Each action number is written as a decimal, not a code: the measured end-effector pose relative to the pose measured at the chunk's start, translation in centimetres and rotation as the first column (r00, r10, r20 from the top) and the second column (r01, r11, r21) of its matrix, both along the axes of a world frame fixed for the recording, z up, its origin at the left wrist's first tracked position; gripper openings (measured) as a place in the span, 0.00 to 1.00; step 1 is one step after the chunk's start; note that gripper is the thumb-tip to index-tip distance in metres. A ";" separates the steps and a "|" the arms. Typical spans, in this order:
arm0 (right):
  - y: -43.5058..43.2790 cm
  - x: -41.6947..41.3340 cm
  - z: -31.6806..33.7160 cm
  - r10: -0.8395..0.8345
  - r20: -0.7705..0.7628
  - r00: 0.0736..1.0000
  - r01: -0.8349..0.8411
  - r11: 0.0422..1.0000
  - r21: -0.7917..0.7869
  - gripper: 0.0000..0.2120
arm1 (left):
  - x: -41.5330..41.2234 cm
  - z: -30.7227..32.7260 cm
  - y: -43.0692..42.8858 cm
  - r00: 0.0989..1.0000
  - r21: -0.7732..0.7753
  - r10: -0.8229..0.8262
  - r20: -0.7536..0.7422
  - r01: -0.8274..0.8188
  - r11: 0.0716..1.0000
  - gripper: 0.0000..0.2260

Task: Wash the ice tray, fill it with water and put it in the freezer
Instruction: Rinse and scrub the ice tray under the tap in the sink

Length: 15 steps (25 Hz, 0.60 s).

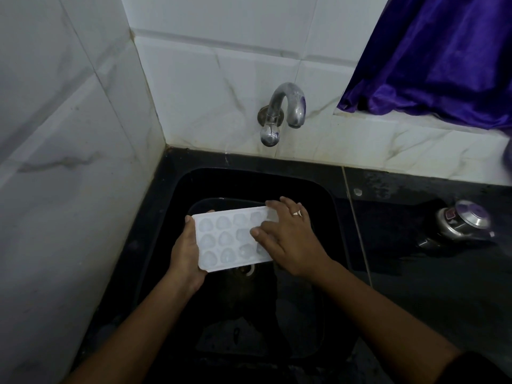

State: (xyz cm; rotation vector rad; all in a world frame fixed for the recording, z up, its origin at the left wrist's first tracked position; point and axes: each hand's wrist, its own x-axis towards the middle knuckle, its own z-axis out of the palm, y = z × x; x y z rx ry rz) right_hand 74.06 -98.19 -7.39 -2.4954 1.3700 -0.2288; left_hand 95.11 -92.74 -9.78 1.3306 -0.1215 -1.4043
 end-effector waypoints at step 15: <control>1.4 0.4 -1.0 0.066 -0.057 0.996 -0.067 0.998 -0.011 0.35 | 0.3 -0.2 -0.2 0.999 0.012 0.042 -0.001 -0.042 0.999 0.27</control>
